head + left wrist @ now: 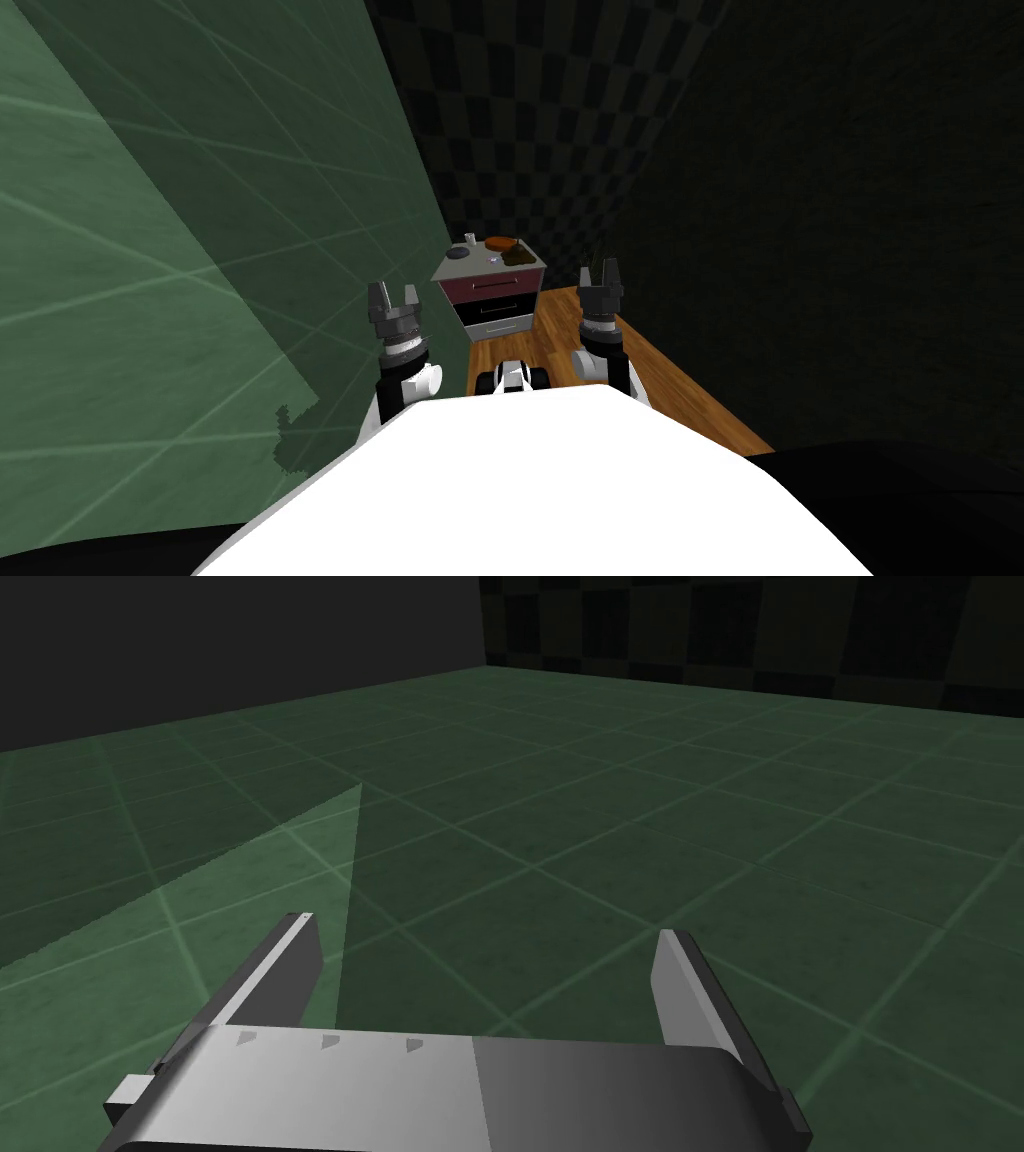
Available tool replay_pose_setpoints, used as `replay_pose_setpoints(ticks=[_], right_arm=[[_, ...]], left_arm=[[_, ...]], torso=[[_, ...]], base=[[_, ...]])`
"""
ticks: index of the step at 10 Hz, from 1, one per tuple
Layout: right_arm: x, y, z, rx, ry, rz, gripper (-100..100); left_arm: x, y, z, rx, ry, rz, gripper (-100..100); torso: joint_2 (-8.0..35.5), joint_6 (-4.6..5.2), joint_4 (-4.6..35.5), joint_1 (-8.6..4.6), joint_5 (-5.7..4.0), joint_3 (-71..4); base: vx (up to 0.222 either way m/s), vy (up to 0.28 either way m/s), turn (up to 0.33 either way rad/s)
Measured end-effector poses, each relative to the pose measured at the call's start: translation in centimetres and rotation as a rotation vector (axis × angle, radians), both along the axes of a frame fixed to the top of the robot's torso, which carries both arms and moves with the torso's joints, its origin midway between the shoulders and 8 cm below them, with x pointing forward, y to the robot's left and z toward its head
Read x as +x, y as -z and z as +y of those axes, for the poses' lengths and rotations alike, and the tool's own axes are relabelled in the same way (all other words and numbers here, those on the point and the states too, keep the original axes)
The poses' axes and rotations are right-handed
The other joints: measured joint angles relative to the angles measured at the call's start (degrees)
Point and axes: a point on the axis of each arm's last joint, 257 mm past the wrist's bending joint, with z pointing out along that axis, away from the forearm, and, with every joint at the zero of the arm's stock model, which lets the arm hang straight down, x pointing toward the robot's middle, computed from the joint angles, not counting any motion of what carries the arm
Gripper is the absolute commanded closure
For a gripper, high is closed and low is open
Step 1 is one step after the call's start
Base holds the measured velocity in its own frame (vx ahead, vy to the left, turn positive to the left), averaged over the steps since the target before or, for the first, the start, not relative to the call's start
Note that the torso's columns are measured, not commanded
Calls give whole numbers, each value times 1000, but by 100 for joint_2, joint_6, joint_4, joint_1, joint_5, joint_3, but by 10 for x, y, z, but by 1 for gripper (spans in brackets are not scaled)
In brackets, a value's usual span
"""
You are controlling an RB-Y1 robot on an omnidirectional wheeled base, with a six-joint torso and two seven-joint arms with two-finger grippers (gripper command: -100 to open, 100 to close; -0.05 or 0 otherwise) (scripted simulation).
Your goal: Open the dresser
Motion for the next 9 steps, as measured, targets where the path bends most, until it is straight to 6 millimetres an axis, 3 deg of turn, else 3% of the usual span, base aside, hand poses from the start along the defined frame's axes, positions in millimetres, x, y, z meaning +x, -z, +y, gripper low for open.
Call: replay_pose_setpoints(ticks=[9], right_arm=[[0,0,0,0,0,0,0]], left_arm=[[13,58,4,70,57,53,-100]], torso=[[19,0,7,9,3,10]], base=[[76,-45,-4]])
